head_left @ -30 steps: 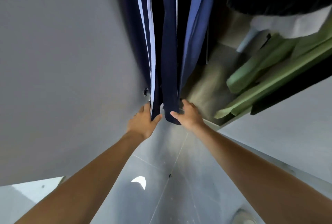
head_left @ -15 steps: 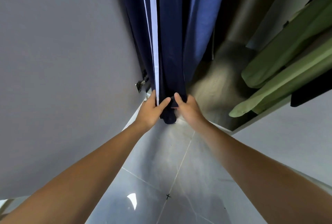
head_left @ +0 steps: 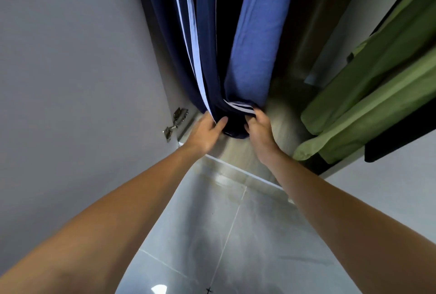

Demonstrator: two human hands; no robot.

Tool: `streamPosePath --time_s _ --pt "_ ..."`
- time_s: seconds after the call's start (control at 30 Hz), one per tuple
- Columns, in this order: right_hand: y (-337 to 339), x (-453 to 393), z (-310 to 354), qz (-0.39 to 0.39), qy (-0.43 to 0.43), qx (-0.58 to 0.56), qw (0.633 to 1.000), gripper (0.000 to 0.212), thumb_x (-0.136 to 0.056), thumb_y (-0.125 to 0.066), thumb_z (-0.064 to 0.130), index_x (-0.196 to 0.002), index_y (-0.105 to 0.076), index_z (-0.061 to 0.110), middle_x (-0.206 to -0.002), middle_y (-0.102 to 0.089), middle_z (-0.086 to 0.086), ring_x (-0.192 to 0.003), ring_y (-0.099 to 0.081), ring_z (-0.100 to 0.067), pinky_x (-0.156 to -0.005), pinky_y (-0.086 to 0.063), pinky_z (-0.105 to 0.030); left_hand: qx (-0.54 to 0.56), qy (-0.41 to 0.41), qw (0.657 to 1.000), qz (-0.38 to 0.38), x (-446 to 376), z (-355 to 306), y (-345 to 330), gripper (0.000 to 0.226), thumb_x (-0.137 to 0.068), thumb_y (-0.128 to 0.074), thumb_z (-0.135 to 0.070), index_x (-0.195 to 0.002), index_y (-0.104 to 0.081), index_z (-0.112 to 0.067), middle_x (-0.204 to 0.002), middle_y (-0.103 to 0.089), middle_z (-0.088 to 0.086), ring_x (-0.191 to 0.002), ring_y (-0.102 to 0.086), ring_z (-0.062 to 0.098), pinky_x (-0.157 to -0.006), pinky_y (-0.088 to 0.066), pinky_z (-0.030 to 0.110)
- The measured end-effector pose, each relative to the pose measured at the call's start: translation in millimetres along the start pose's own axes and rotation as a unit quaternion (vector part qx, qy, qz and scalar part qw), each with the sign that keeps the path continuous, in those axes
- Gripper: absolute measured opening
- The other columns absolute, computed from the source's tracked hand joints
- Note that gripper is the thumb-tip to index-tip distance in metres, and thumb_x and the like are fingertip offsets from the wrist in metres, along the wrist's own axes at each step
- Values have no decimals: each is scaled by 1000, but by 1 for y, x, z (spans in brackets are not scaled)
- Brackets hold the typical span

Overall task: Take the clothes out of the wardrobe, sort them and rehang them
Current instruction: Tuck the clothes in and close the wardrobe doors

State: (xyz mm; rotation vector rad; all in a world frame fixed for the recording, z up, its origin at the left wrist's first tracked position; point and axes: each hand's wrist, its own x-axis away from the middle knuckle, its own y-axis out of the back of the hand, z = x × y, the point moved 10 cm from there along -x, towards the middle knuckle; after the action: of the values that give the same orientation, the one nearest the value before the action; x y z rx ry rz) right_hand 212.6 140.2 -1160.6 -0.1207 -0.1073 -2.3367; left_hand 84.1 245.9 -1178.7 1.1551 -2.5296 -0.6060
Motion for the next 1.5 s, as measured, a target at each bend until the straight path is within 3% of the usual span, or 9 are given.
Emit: streamPosePath --time_s 0.1,0.23,0.33,0.47,0.57,0.8,1.03,1.33,1.5 --pt "-2 -7 -11 39 9 108 993 46 -97 -55 23 -142 -60 18 -139 -65 -5 -130 -60 -21 -115 -44 -39 -142 -10 989 26 -8 10 -11 51 -104 -47 -55 -138 -58 -18 -135 -58 4 -132 -50 20 -107 -42 38" --pt "0 0 -42 91 -27 320 943 58 -101 -62 22 -155 -44 20 -153 -50 -10 -140 -48 -30 -114 -40 -38 -234 1 971 60 0 28 -23 56 -105 -45 -54 -153 -46 -26 -150 -49 3 -143 -40 27 -113 -42 48" --pt "-3 9 -57 102 -10 342 934 60 -100 -61 16 -157 -40 17 -156 -46 -4 -143 -46 -27 -116 -40 -39 -269 1 961 57 11 42 -22 56 -104 -50 -52 -150 -46 -20 -146 -51 6 -140 -41 28 -112 -42 45" --pt "1 19 -56 54 45 303 950 61 -95 -63 7 -152 -46 21 -150 -47 6 -137 -52 -20 -114 -46 -45 -268 12 962 51 25 58 -17 64 -101 -54 -56 -152 -44 -19 -149 -49 4 -142 -40 25 -112 -42 43" --pt "4 27 -52 25 65 291 954 71 -94 -66 7 -156 -39 28 -155 -42 11 -139 -51 -18 -113 -48 -45 -281 -5 959 38 36 59 -11 67 -101 -55 -57 -155 -41 -20 -151 -47 2 -144 -39 24 -114 -41 42" --pt "-4 61 -17 -5 33 340 940 82 -93 -70 17 -162 -27 28 -162 -35 3 -146 -42 -27 -118 -41 -47 -348 7 937 37 81 31 33 69 -105 -44 -57 -163 -29 -22 -165 -34 2 -152 -32 26 -122 -34 44" --pt "-15 133 121 33 -13 368 929 81 -94 -71 22 -162 -28 24 -165 -34 -3 -147 -42 -28 -118 -39 -43 -378 33 925 34 151 -84 129 68 -106 -40 -58 -162 -30 -20 -163 -37 2 -152 -32 25 -123 -32 42" --pt "-26 274 391 104 -38 356 928 69 -98 -67 22 -159 -36 20 -160 -44 -4 -148 -41 -25 -120 -34 -38 -357 25 934 -9 290 -333 297 61 -106 -45 -51 -159 -37 -21 -158 -45 2 -148 -39 25 -118 -39 43" --pt "-39 361 534 145 -5 352 925 69 -102 -62 28 -163 -29 26 -167 -33 5 -152 -33 -19 -124 -30 -37 -358 10 934 -22 392 -451 389 59 -106 -41 -51 -158 -40 -23 -156 -47 2 -143 -46 25 -112 -46 44"
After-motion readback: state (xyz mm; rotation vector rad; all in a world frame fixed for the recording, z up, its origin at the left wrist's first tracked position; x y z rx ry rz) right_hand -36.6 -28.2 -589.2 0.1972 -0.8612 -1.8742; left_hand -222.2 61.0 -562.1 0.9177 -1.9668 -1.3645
